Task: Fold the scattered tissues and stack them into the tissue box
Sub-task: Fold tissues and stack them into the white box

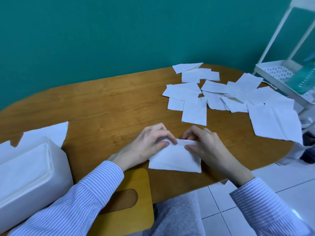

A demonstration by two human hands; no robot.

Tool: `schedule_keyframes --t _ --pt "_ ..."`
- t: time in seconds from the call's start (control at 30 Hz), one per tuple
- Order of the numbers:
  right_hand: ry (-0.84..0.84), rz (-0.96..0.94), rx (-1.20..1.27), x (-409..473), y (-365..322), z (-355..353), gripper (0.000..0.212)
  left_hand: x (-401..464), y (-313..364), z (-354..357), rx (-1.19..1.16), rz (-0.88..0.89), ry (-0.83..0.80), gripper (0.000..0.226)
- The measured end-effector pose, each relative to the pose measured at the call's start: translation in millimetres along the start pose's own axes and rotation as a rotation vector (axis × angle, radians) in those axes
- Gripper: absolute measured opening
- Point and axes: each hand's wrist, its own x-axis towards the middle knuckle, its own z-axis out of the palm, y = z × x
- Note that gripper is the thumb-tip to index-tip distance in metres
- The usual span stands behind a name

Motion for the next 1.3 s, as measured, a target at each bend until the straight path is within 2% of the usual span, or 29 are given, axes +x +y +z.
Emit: schedule_keyframes --t 0.17,0.3,0.43,0.57,0.67,0.83,1.1,1.3 --pt "0.022 0.023 0.147 0.8 -3.8 -13.2 0.019 -3.8 0.6 -7.6 -0.001 0.016 0.074 0.023" --pt "0.002 -0.002 0.074 1.7 -1.9 -16.4 0.017 -5.7 -0.8 -14.0 0.008 0.005 0.127 0.022" --pt "-0.033 0.028 0.107 2.9 -1.0 -18.6 0.019 -7.9 0.9 -17.5 -0.010 0.002 0.148 0.021" --pt "0.026 -0.033 0.109 3.8 -3.6 -25.1 0.011 -8.4 4.8 -21.7 -0.071 -0.007 0.213 0.022" --pt "0.048 -0.046 0.110 5.5 -6.3 -28.9 0.012 -10.6 8.6 -24.9 -0.146 -0.017 0.247 0.023" --pt "0.008 -0.047 0.111 8.5 -5.1 -21.5 0.023 -16.8 1.2 -20.1 -0.187 -0.094 0.214 0.025" --pt "-0.078 -0.003 0.075 6.8 6.9 4.8 0.014 -20.5 -13.9 0.0 -0.109 -0.190 0.166 0.024" --pt "-0.051 -0.008 0.055 7.0 11.3 7.6 0.015 -19.4 -15.2 4.5 -0.062 -0.173 0.151 0.022"
